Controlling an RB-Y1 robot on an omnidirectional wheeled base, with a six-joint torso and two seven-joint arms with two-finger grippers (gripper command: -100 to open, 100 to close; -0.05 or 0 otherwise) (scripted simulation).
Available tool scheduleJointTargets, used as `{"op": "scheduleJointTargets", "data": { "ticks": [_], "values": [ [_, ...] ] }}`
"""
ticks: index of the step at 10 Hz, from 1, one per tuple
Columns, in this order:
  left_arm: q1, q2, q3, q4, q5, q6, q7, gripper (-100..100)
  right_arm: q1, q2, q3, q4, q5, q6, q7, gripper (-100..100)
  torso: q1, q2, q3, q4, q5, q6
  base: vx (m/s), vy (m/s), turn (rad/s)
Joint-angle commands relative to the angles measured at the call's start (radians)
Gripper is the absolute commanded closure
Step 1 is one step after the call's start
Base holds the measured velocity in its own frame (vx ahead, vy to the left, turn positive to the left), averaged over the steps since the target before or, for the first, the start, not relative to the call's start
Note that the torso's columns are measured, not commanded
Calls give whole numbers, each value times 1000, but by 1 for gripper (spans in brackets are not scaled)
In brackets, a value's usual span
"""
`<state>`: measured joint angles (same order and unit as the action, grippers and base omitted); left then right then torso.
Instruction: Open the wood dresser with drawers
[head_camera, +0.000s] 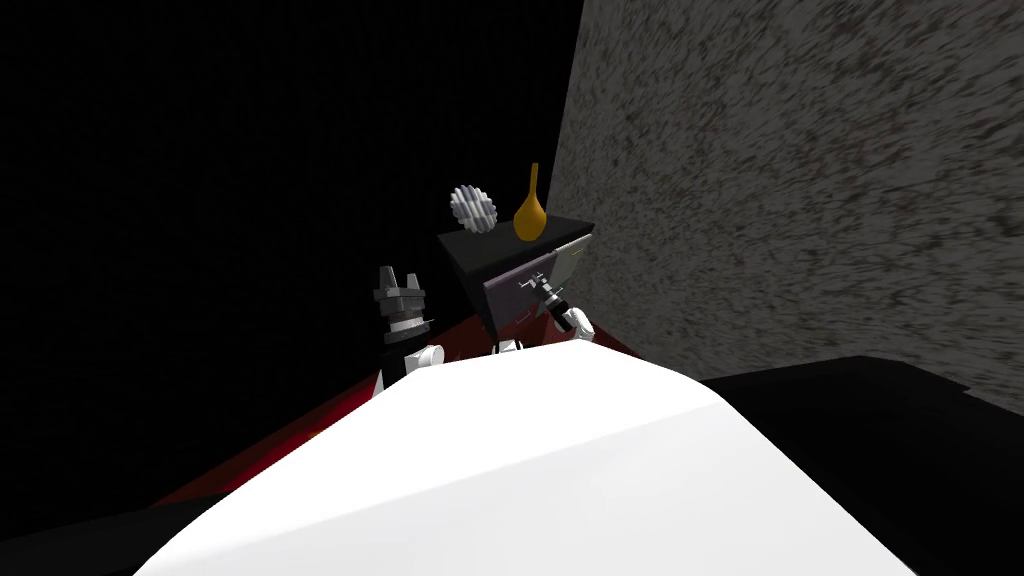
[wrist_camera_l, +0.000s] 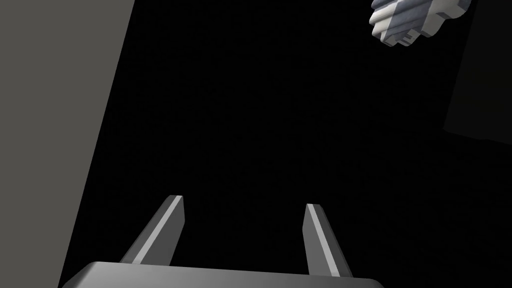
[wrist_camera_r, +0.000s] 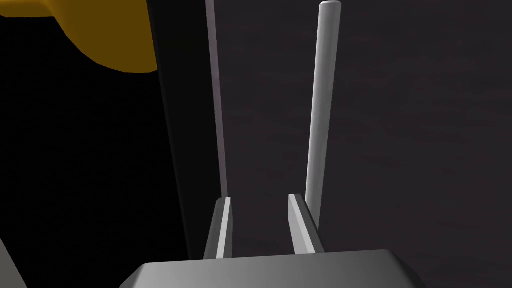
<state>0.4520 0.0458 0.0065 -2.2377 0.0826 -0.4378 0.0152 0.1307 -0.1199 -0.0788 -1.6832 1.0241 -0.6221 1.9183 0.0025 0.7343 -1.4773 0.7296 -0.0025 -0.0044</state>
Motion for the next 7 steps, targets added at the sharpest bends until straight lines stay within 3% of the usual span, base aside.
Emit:
{"op": "scheduleJointTargets", "data": {
  "ticks": [1, 6, 7],
  "values": [
    [0, 0, 0, 0, 0, 0, 0, 0, 30, -11, 6, -11, 41, -6, 46, -100, 4, -2, -1, -3, 0, -2, -41, 61, -20],
    [0, 0, 0, 0, 0, 0, 0, 0, 65, -31, 2, -44, 106, -11, 122, -100, 9, -1, 0, -5, 0, -5, -29, 58, -11],
    [0, 0, 0, 0, 0, 0, 0, 0, 48, -33, -13, -52, 92, -1, 109, -100, 9, -2, -1, -2, 1, -4, -29, 49, 4]
  ]
}}
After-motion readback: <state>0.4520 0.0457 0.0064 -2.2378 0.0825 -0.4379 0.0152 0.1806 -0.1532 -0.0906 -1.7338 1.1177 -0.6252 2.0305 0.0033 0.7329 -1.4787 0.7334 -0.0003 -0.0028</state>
